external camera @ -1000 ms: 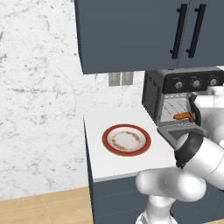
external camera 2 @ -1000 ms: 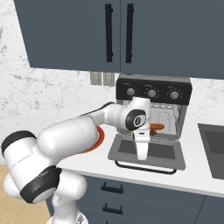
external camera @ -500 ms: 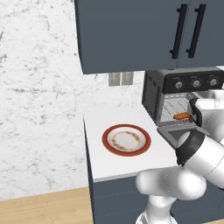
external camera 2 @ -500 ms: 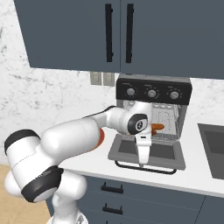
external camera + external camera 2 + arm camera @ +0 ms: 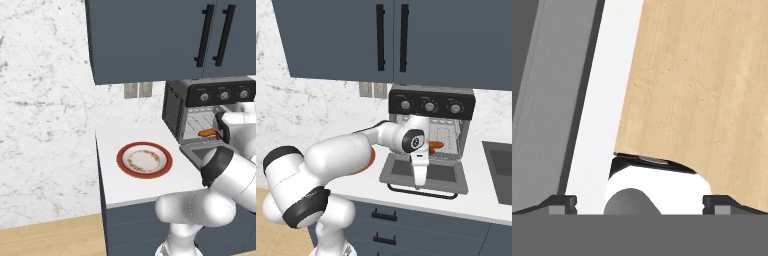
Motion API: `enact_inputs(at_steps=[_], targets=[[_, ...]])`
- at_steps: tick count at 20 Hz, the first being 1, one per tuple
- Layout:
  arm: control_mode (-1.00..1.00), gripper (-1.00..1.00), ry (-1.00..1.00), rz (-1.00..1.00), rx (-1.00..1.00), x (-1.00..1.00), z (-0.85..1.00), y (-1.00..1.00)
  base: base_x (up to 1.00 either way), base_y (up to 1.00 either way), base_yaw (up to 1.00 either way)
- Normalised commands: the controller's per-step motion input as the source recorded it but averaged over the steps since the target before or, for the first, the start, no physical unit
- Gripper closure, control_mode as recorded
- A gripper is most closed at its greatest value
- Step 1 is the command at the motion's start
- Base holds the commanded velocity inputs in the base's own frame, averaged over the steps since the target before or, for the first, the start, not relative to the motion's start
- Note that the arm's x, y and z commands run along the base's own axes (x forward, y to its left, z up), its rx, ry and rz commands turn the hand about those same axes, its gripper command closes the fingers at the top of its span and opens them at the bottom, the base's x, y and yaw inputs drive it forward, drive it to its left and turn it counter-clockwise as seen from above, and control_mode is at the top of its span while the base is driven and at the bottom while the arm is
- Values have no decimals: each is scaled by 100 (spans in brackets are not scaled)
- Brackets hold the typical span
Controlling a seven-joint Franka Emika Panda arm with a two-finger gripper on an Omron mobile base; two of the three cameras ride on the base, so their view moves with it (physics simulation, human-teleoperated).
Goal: Pick up the kebab skewer and baguette bread, and place them inside the toaster oven. Close the toaster oven door and start by setting the timer.
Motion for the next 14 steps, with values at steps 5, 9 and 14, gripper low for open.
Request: enact_inputs(at_steps=[5,9,14], targets=[[-100,-100,0,0,0,25,-1,0,0,0,0],[-100,-100,0,0,0,26,0,0,0,0,0],[-100,-100,0,0,0,16,0,0,0,0,0]])
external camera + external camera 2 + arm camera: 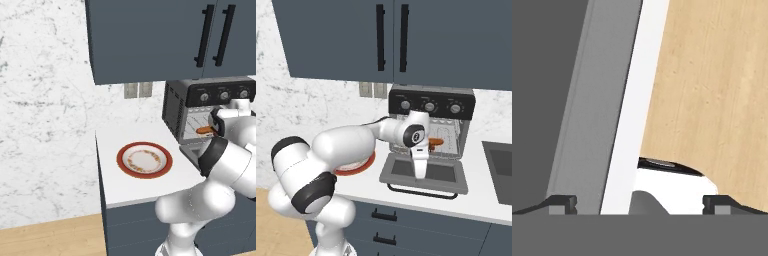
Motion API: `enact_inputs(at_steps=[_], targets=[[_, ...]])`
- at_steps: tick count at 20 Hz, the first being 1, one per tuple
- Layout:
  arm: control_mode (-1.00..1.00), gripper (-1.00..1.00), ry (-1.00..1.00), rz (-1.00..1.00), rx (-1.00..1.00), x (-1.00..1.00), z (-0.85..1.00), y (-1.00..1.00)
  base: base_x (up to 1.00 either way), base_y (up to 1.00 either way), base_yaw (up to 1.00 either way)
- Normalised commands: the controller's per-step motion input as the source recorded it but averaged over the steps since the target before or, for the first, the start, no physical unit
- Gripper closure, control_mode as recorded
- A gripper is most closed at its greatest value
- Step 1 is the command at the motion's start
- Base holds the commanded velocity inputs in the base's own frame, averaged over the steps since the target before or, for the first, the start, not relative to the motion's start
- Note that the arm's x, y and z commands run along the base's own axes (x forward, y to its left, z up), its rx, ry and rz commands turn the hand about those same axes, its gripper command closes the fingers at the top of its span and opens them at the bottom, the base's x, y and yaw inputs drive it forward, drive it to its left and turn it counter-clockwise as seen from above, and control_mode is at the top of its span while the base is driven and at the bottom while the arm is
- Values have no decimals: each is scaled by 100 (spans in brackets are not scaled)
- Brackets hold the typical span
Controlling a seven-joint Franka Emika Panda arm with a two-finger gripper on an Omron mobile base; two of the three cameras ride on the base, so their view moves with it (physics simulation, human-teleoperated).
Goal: Pick up the kebab skewer and baguette bread, and place them inside the toaster oven. Close the toaster oven door and start by setting the timer.
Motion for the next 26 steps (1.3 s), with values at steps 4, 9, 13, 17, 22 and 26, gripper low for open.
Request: enact_inputs(at_steps=[4,9,13,17,22,26], targets=[[-100,-100,0,0,0,18,-1,0,0,0,0],[-100,-100,0,0,0,31,-3,0,0,0,0],[-100,-100,0,0,0,35,0,0,0,0,0],[-100,-100,0,0,0,34,0,0,0,0,0],[-100,-100,-1,0,0,36,0,6,0,0,0],[-100,-100,-4,0,0,32,0,12,0,0,0]])
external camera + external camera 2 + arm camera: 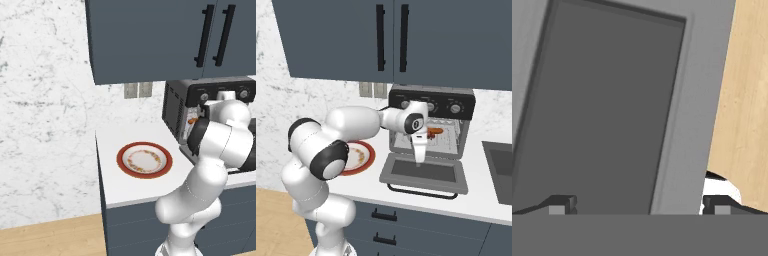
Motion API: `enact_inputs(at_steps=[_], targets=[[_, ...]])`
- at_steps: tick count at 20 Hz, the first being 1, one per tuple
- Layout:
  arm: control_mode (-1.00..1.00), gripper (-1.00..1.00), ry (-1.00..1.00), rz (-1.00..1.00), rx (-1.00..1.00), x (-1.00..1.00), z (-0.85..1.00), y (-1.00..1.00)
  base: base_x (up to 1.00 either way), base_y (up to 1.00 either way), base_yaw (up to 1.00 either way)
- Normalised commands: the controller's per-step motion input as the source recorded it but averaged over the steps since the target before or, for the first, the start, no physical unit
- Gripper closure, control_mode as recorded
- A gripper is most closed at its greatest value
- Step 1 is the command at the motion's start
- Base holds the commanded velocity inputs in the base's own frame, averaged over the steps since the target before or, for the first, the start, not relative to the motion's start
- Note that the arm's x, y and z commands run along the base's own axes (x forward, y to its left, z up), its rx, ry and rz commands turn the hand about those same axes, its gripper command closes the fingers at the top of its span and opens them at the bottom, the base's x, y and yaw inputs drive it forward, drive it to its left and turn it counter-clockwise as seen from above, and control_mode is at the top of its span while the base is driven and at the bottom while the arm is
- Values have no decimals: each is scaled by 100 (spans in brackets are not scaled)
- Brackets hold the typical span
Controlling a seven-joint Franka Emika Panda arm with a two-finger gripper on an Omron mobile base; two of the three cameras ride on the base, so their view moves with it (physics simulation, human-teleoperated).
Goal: Pick up the kebab skewer and baguette bread, and place them inside the toaster oven. Close the toaster oven door and start by setting the timer.
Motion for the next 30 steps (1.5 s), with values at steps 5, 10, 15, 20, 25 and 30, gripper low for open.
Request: enact_inputs(at_steps=[5,10,15,20,25,30], targets=[[-100,-100,0,0,0,33,-1,4,0,0,0],[-100,-100,0,0,0,30,0,2,0,0,0],[-100,-100,-1,0,0,16,-5,5,0,0,0],[-100,-100,-1,0,0,19,-1,0,0,0,0],[-100,-100,0,0,0,-1,-1,0,0,0,0],[-100,-100,0,0,0,-31,0,0,0,0,0]])
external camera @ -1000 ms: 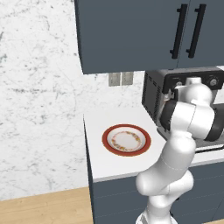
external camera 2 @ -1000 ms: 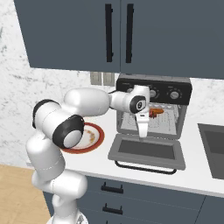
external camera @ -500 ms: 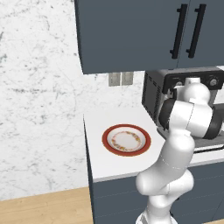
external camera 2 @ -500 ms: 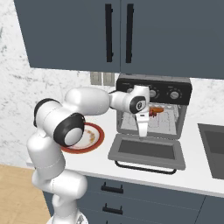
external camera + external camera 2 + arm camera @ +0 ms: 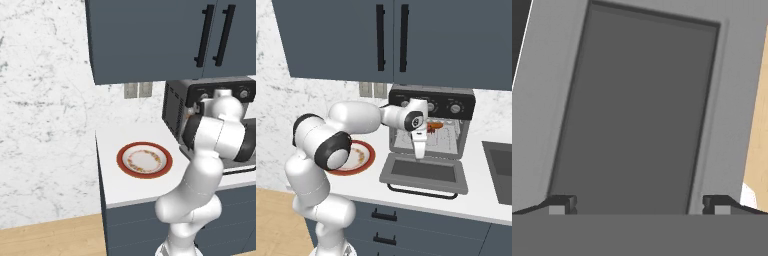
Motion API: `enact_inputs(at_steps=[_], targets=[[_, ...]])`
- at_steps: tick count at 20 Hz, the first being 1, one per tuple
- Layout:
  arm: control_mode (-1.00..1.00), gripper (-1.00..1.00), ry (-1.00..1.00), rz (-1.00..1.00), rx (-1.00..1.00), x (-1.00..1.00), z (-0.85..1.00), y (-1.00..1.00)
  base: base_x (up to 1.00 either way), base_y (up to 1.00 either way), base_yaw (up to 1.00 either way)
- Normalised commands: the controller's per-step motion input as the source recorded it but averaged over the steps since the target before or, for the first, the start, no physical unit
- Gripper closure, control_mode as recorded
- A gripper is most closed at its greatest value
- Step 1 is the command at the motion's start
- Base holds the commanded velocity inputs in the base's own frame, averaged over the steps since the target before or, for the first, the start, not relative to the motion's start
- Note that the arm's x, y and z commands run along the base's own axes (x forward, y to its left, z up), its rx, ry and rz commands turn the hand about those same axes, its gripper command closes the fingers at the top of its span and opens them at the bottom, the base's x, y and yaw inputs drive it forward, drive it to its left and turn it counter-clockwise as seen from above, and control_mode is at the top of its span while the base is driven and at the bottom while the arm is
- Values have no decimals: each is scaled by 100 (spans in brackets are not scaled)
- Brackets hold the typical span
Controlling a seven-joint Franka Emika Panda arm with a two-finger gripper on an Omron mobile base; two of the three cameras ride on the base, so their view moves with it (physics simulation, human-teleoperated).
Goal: Pick up the kebab skewer and baguette bread, and place them inside the toaster oven. Close the toaster oven door and start by setting the timer.
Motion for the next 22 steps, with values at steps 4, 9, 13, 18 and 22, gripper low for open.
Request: enact_inputs(at_steps=[4,9,13,18,22], targets=[[-100,-100,0,0,0,-43,3,0,0,0,0],[-100,-100,0,8,0,-68,23,0,0,0,0],[-100,-100,0,30,0,-100,20,0,0,0,0],[-100,-100,0,44,0,-100,9,5,0,0,0],[-100,-100,0,49,0,-97,0,29,0,0,0]])
